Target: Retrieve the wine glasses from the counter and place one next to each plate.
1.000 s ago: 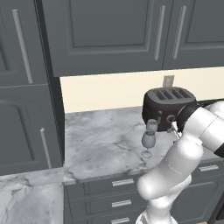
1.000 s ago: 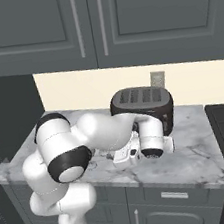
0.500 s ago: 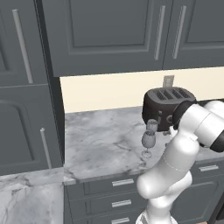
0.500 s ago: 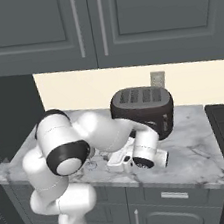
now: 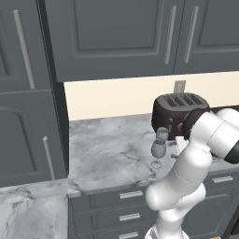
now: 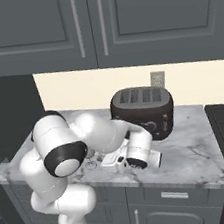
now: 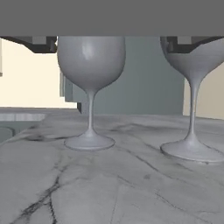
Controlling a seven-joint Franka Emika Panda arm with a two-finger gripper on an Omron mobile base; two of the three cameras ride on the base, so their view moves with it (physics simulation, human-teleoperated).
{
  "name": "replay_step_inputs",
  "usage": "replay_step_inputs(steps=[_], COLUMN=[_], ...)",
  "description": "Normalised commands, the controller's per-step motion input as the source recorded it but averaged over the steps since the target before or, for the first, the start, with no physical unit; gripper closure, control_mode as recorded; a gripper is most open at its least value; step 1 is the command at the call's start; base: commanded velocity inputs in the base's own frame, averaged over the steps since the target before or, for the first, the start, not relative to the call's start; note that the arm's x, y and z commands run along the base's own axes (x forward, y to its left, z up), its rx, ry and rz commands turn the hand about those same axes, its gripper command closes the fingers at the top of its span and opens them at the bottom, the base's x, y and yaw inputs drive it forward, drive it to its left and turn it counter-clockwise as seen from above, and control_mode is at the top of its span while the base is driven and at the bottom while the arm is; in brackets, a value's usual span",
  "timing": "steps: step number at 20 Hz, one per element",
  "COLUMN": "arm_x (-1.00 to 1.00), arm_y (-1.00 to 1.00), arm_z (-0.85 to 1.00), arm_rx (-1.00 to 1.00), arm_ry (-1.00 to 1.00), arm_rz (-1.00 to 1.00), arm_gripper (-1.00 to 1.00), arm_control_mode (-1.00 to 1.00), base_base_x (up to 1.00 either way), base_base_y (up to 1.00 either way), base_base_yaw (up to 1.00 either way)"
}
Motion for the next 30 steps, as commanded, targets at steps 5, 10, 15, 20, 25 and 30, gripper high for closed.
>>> replay_step_inputs(steps=[5, 10, 15, 20, 25, 30], arm_x=[-0.29, -0.41, -0.19, 0.0, 0.0, 0.0], arm_y=[0.11, 0.0, 0.2, 0.28, 0.15, 0.15], arm_z=[0.0, 0.0, 0.0, 0.0, 0.0, -0.01], arm_rx=[0.01, 0.02, 0.0, 0.0, 0.0, 0.0], arm_ry=[0.0, 0.0, 0.01, 0.14, 0.15, 0.16], arm_rz=[0.0, 0.0, 0.0, 0.0, 0.0, 0.0], arm_gripper=[-1.0, -1.0, -1.0, -1.0, -1.0, -1.0], arm_control_mode=[-1.0, -1.0, -1.0, -1.0, -1.0, -1.0], base_base_x=[0.0, 0.0, 0.0, 0.0, 0.0, 0.0], base_base_y=[0.0, 0.0, 0.0, 0.0, 0.0, 0.0], base_base_yaw=[0.0, 0.0, 0.0, 0.0, 0.0, 0.0])
